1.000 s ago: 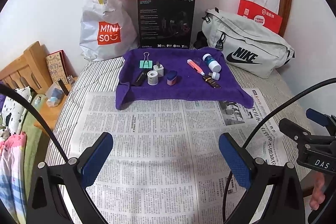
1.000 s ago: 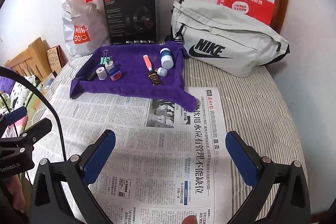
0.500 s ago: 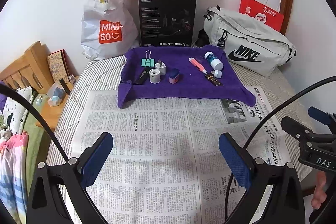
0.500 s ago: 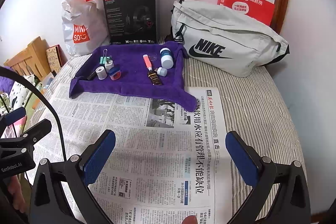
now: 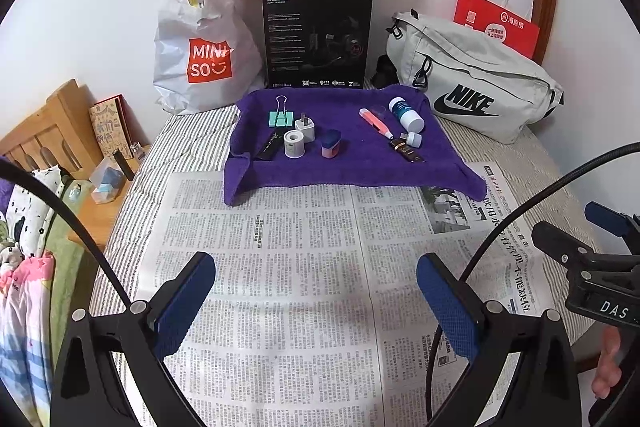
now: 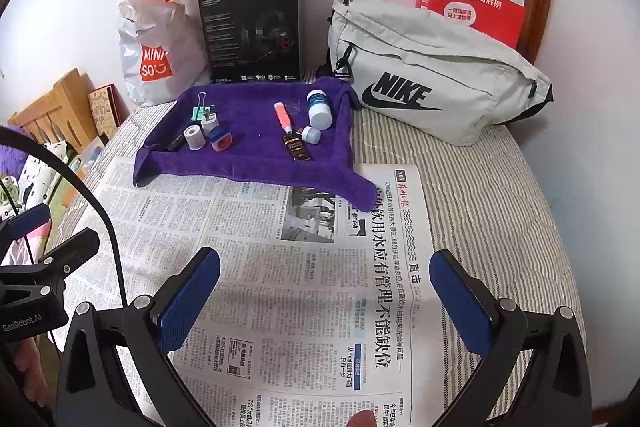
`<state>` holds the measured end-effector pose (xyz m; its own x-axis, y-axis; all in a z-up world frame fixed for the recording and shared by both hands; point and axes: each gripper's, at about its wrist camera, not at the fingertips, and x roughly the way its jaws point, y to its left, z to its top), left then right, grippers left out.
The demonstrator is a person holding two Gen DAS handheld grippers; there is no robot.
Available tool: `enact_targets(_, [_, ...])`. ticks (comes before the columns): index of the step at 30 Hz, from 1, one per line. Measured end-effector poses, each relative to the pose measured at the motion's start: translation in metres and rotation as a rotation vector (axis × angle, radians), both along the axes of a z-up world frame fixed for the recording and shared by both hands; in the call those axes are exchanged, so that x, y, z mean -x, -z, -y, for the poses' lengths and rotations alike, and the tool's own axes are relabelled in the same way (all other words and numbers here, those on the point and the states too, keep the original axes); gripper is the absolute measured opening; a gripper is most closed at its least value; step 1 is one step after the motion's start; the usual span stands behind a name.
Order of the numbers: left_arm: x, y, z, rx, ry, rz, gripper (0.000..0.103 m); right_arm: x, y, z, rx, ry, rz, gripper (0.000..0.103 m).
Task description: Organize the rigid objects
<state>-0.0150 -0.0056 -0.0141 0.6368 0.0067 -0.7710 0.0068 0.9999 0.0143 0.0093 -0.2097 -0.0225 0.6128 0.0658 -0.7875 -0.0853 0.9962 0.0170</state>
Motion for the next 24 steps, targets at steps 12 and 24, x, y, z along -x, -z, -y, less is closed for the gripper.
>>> enact_targets(12, [0.0006, 0.0, 0.0009, -0.007, -0.004, -0.007, 0.102, 0.0005, 0.0013, -0.0008, 0.0, -0.002, -0.002, 0.103])
enact_targets(24, [0.0017, 0.0003, 0.0008, -0.006, -0.002, -0.009, 0.102, 0.0007, 0.001, -0.001, 0.002, -0.003, -0.002, 0.103])
